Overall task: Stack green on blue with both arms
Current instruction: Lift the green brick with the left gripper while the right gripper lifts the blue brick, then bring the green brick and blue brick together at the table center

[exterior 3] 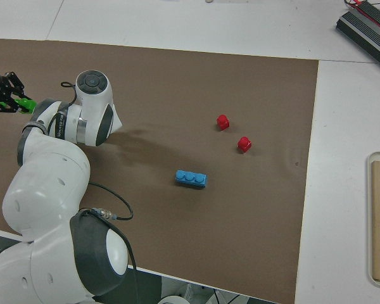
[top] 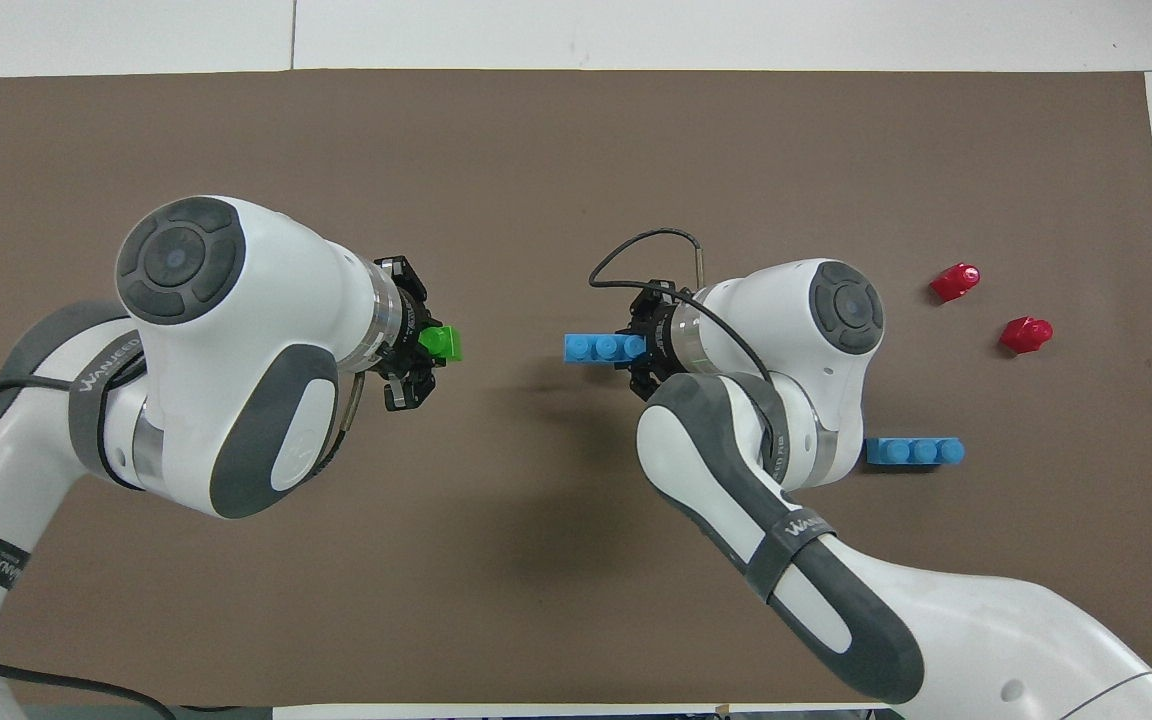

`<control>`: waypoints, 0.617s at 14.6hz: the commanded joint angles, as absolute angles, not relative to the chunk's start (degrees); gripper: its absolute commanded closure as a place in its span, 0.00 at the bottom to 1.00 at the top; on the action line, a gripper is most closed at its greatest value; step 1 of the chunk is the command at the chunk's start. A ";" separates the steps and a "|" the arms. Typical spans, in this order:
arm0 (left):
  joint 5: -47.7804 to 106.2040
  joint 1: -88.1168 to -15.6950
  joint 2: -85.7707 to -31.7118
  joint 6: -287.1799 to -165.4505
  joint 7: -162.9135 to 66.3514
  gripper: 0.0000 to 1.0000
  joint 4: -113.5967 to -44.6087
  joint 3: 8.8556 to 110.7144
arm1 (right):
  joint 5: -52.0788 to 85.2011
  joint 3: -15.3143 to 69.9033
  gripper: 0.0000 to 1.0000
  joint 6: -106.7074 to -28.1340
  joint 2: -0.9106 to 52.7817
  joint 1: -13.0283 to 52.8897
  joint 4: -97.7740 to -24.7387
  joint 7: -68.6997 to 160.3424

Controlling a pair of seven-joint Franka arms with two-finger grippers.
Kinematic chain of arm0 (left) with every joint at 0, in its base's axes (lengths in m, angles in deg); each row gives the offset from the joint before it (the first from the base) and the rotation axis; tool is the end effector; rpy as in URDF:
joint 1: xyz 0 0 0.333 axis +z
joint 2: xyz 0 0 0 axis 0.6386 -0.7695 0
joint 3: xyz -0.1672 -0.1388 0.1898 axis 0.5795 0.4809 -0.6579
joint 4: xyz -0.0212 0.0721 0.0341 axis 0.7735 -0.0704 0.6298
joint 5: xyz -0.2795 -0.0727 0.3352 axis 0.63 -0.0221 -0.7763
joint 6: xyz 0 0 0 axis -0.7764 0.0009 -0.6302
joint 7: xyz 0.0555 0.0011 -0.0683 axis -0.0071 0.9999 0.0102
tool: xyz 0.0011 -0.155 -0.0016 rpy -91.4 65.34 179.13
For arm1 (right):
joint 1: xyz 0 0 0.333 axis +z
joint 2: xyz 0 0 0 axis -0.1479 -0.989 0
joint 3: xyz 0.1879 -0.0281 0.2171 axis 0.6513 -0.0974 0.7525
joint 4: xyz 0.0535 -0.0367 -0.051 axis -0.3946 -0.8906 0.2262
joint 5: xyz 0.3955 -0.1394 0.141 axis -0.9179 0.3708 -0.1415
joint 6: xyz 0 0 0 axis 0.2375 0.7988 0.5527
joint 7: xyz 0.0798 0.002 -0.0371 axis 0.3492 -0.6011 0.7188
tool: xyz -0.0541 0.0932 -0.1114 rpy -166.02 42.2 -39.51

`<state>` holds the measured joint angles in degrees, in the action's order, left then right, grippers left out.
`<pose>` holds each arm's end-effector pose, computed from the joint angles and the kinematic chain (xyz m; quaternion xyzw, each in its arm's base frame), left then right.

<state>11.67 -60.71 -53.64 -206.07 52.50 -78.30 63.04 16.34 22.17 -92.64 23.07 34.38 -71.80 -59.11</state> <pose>0.5627 -0.3042 0.3727 0.6907 0.7189 -0.0484 0.0607 0.5793 0.3218 0.2172 -0.6796 0.7045 0.1246 0.1619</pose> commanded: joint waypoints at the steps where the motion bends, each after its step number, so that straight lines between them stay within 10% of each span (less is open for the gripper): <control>1: 9.61 -61.84 -53.60 -207.46 55.54 1.00 -78.71 62.38 | 16.12 21.76 1.00 -95.46 21.33 36.89 -71.85 -63.07; 9: 1.70 -65.62 -57.56 -211.42 64.68 1.00 -78.10 62.47 | 23.76 21.59 1.00 -95.46 20.62 38.48 -72.55 -73.17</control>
